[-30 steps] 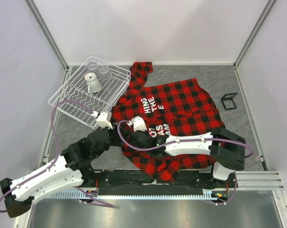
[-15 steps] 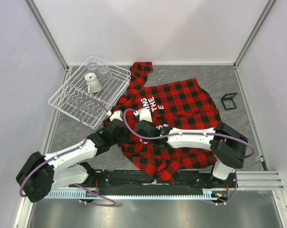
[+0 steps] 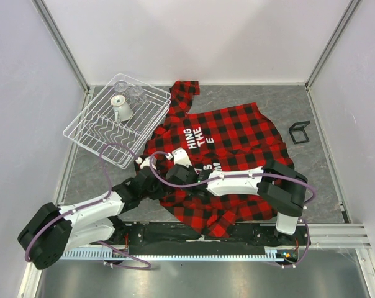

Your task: Remove the brooch from the garment

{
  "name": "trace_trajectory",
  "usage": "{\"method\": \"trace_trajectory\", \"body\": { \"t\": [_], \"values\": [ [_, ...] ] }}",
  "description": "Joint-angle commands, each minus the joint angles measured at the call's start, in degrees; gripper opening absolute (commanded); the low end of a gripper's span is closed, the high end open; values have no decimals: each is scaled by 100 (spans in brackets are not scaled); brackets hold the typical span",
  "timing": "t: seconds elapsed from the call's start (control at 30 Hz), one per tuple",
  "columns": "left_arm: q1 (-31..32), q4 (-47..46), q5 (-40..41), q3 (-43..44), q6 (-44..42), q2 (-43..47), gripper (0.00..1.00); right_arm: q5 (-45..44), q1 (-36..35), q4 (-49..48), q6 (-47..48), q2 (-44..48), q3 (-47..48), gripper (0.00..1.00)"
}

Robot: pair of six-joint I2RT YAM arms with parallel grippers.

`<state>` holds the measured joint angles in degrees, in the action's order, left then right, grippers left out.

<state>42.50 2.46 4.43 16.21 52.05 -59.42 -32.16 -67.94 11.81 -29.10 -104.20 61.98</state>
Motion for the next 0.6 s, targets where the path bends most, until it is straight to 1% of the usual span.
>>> {"method": "trace_trajectory", "body": {
  "t": [0.0,0.17,0.23,0.33,0.5,0.53,0.57],
  "values": [
    [-5,44,-144,-48,253,97,23,-194,-96,75,-60,-109,166,41],
    [-5,88,-179,-12,209,115,24,-176,-202,58,-69,-249,166,48],
    [-5,88,-179,-30,218,132,23,-264,-289,75,-87,-328,148,53],
    [-5,114,-161,-56,226,202,24,-527,-421,137,-183,-425,96,59],
    [-5,202,-21,-91,244,334,24,-1063,-597,330,-332,-531,8,65],
    [-5,202,5,-91,253,352,24,-1177,-641,330,-333,-548,-19,65],
    [-5,220,14,-100,261,369,24,-1213,-659,330,-350,-583,-36,62]
  ]
}}
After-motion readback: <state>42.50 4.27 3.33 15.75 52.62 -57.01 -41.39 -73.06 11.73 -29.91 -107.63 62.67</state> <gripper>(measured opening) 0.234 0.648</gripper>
